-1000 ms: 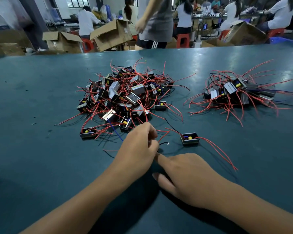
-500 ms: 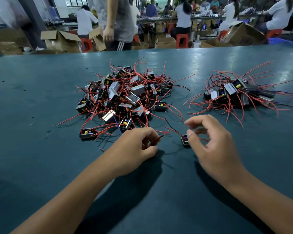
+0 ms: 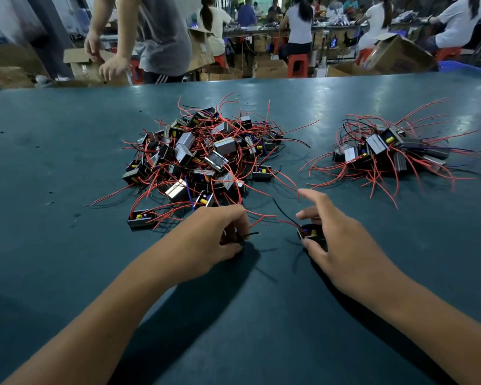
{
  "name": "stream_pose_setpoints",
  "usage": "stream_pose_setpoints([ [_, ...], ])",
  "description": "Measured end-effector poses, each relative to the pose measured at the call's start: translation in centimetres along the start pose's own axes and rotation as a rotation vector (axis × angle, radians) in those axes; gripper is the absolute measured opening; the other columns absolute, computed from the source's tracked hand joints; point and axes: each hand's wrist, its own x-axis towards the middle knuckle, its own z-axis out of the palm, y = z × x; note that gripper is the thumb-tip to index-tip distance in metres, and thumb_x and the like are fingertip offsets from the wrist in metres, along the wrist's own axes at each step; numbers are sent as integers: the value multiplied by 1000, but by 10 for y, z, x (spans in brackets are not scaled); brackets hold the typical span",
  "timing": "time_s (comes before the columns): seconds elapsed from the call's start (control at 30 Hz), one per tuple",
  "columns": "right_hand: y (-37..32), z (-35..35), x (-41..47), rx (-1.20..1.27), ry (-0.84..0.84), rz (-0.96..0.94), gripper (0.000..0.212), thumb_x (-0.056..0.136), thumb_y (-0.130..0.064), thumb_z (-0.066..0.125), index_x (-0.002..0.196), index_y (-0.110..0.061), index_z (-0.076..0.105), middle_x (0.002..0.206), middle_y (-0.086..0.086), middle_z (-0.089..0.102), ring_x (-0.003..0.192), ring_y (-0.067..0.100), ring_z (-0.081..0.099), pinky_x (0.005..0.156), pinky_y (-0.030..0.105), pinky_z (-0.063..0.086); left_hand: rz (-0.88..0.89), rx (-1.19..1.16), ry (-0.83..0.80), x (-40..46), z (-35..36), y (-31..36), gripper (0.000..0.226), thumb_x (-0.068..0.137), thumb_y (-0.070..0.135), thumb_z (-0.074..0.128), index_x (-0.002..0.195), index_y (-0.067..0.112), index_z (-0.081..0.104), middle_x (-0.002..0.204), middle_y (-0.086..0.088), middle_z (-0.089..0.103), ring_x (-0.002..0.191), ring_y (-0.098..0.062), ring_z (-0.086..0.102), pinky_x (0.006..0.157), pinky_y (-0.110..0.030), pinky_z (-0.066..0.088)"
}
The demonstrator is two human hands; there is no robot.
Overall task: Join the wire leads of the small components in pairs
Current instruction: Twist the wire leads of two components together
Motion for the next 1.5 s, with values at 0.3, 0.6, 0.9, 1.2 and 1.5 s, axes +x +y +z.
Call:
stream_pose_setpoints([
  [0.3, 6, -2, 4, -305, -101, -34, 36, 91, -21, 68, 126, -15, 62, 152, -1, 38, 141, 15, 31, 103, 8, 13, -57, 34, -2, 5, -3, -8, 25, 75, 25, 87, 81, 29, 63, 116, 22, 43, 84, 4, 53, 73, -5, 42],
  [0.6, -1, -4, 0, -297, -82, -48, 25, 90, -28, 66, 114, -26, 61, 108, -9, 59, 105, 16, 53, 89, 32, 43, -51, 113, -78, -4, -13, -12, 23, 82, 29, 81, 96, 35, 64, 95, 17, 65, 87, 2, 60, 78, -25, 51],
  [0.9, 3, -9, -1, -408, -37, 31, 17, 91, -34, 62, 107, -28, 60, 98, -8, 58, 99, 18, 53, 79, 35, 45, 12, 147, 41, -4, 5, 7, 37, 76, 35, 86, 98, 24, 59, 78, 22, 47, 75, 11, 49, 63, -10, 36],
  [1.2, -8, -10, -3, -468, -14, 48, 45, 81, -32, 75, 122, -17, 61, 113, 2, 64, 107, 29, 55, 91, 43, 44, -34, 118, 27, -6, 4, 5, 38, 75, 41, 85, 100, 25, 61, 75, 19, 45, 69, 12, 45, 59, -12, 34],
  [1.5, -30, -22, -11, -376, 107, -595, 32, 89, -42, 59, 107, -18, 69, 115, 2, 61, 112, 26, 54, 98, 39, 38, -8, 12, -58, -10, 3, 7, 30, 76, 35, 86, 94, 26, 64, 74, 20, 58, 63, 8, 54, 53, -11, 38],
])
